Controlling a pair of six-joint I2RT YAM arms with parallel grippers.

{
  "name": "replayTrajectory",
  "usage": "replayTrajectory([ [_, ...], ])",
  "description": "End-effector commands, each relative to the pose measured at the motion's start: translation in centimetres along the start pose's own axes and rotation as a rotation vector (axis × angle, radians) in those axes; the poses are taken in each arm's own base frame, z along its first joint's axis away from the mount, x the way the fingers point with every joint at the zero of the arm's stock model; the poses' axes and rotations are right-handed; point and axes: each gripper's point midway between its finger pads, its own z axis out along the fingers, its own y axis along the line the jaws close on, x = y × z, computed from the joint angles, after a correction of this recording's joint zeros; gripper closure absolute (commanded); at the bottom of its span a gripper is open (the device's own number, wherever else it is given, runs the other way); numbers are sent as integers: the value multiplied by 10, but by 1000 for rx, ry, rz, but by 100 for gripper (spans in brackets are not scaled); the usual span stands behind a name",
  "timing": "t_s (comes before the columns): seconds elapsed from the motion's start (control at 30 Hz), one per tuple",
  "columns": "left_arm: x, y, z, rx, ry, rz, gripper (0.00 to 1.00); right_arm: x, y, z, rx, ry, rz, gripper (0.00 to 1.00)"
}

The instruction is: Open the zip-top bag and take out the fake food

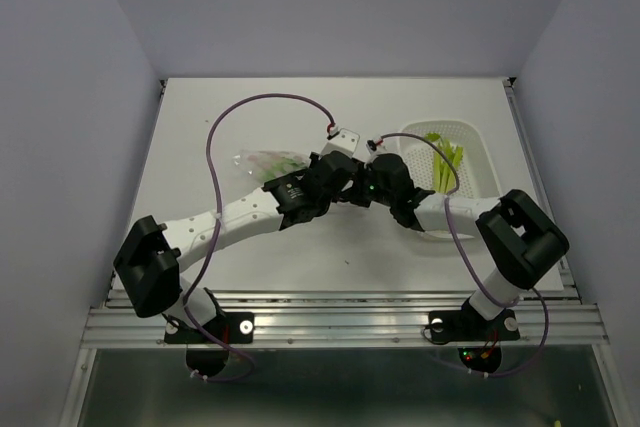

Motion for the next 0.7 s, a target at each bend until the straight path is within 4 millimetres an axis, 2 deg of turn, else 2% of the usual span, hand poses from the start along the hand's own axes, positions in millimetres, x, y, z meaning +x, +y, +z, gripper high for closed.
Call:
replayTrajectory([
  [0.0,-28,-2,-5,-1,-79,-43,100,-4,24,5,-102,-33,-27,3],
  [0.17,-30,-7,-8,33,-88,-57,100,-5,6,9,-35,-66,5,3],
  [0.3,-29,-5,-10,35,-92,-60,100,-8,5,11,-23,-80,23,4],
  [0.37,-30,-4,-10,27,-93,-67,100,-3,4,11,-18,-73,20,9],
  [0.4,-28,-3,-9,16,-84,-71,100,-2,1,9,-5,-75,19,19],
  [0.47,-31,-3,-9,13,-82,-81,100,-2,-3,7,14,-80,13,28],
  [0.5,-30,-5,-8,15,-77,-84,100,-1,-2,5,25,-86,6,39],
  [0.6,-32,-6,-7,12,-70,-91,100,1,-2,1,55,-97,-30,44],
  [0.67,-33,-7,-7,8,-67,-101,100,3,-2,-1,72,-96,-59,44],
])
